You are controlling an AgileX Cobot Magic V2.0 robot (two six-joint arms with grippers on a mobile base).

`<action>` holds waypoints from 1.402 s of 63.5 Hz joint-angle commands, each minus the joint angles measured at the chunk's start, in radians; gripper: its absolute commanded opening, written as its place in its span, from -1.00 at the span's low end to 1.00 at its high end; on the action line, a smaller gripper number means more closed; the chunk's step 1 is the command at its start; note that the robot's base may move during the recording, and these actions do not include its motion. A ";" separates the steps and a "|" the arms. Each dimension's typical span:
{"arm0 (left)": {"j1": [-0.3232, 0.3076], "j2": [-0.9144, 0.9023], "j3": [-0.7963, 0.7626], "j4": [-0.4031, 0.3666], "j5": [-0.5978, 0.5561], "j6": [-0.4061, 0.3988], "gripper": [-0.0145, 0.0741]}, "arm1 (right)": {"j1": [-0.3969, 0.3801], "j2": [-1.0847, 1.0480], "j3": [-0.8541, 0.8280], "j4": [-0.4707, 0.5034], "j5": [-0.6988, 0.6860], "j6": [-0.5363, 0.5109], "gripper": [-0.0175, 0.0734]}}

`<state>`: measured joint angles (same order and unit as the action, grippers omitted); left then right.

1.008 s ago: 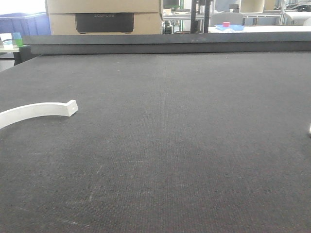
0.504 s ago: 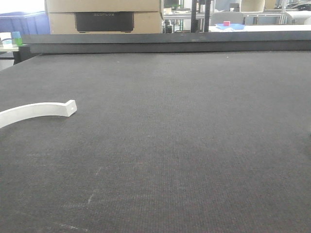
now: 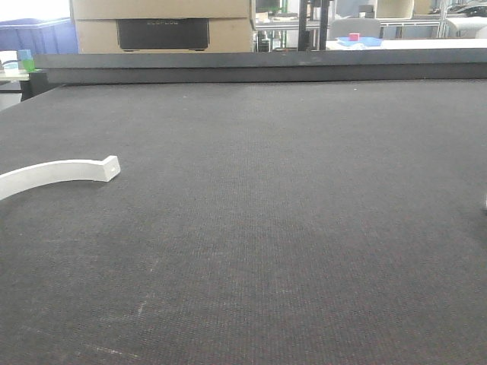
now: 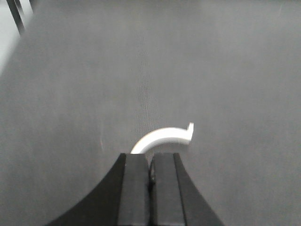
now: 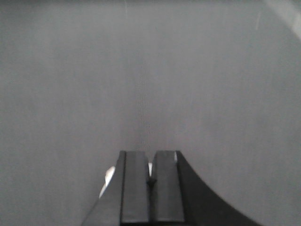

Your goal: Grab PVC pipe and place in blue bin

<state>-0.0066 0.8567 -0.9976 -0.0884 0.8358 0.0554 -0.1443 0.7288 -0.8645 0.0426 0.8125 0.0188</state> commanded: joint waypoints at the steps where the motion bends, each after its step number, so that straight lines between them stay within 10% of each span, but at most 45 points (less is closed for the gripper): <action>1: 0.002 0.096 -0.024 -0.014 0.032 -0.003 -0.92 | -0.001 0.100 -0.008 -0.003 0.100 -0.001 -0.98; 46: 0.002 0.513 -0.024 -0.090 0.076 -0.003 -0.92 | 0.004 0.624 -0.010 0.278 0.040 -0.001 -0.98; 68: 0.002 0.513 -0.024 -0.090 0.075 -0.003 -0.92 | 0.226 0.714 -0.091 0.199 0.014 0.053 -0.95; 89: 0.002 0.513 -0.024 -0.090 0.081 -0.003 -0.92 | 0.234 0.754 -0.107 0.076 0.021 0.138 -0.95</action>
<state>-0.0066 1.3716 -1.0138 -0.1714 0.9120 0.0554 0.0895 1.4809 -0.9633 0.1380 0.8387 0.1480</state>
